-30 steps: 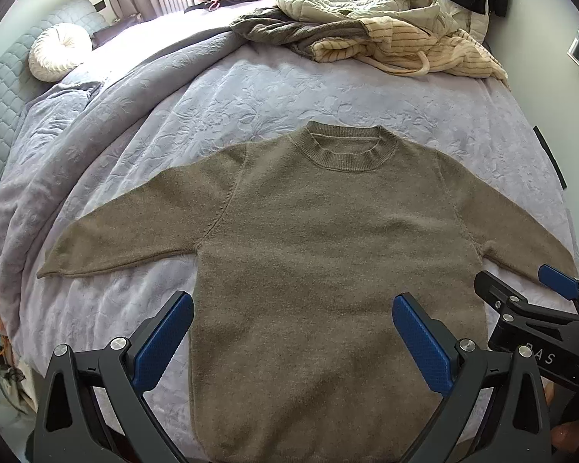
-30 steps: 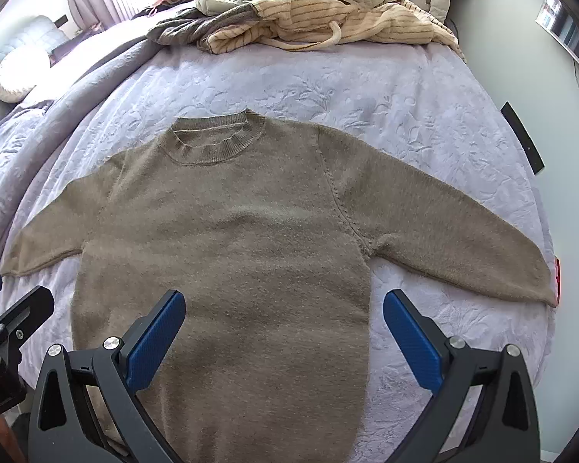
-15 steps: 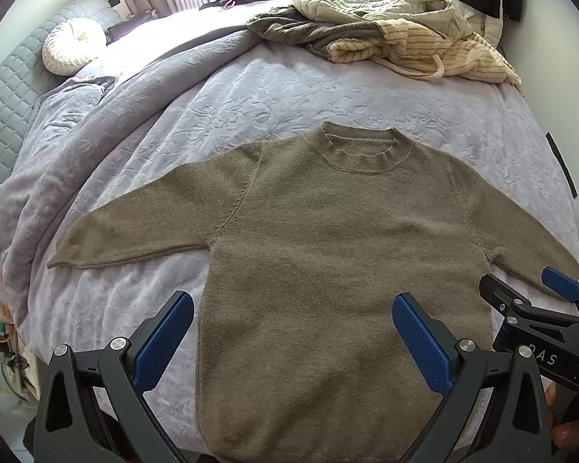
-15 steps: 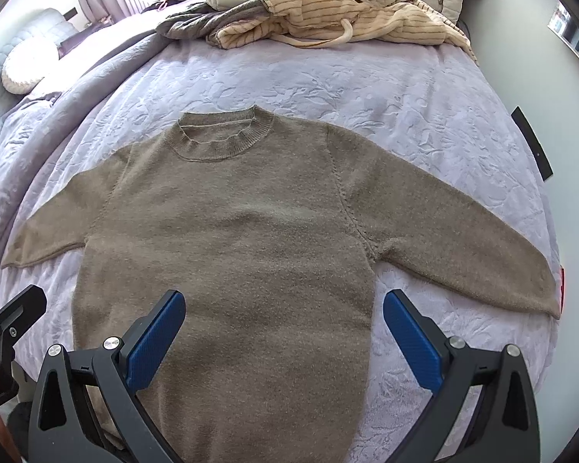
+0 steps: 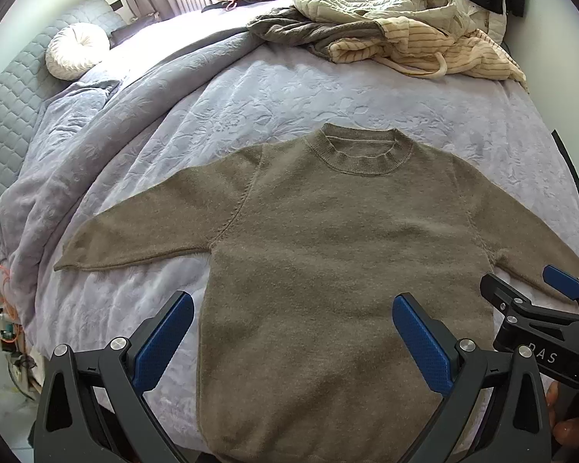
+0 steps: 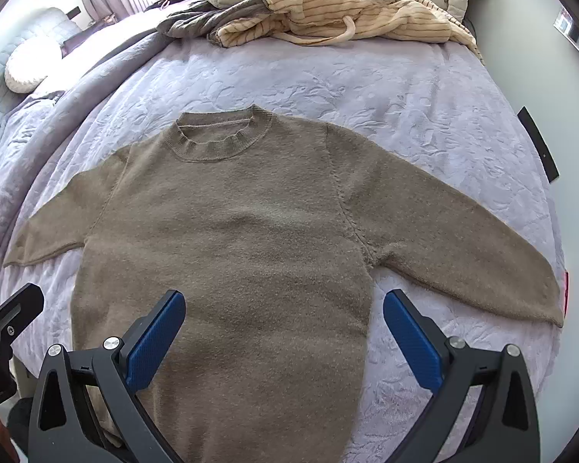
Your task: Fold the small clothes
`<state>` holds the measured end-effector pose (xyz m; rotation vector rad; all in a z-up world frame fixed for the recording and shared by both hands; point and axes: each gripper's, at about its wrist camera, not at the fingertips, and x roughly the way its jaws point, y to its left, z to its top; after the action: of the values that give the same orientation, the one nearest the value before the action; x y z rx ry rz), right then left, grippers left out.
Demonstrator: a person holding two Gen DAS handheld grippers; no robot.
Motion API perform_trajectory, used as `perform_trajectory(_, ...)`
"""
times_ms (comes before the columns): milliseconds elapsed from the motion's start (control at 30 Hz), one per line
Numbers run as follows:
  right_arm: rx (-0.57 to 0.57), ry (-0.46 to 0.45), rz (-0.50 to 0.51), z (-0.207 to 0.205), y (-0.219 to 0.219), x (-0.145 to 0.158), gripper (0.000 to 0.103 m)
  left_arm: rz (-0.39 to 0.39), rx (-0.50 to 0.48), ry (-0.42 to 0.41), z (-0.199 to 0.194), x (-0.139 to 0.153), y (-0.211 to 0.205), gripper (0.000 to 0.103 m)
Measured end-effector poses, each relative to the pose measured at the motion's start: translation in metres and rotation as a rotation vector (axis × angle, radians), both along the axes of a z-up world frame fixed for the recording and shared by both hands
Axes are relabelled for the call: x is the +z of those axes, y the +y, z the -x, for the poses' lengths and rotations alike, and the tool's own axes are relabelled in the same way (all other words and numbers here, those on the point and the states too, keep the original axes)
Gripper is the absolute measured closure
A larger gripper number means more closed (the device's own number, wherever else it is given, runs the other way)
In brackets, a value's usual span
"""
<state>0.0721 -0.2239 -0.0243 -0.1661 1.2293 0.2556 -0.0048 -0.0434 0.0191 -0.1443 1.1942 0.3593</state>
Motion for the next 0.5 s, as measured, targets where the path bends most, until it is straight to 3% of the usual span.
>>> perform_trajectory(500, 0.019, 0.021, -0.001, -0.0055, -0.001, -0.0068, 0.001, -0.015, 0.023, 0.016, -0.0022, -0.0012, 0.0, 0.0)
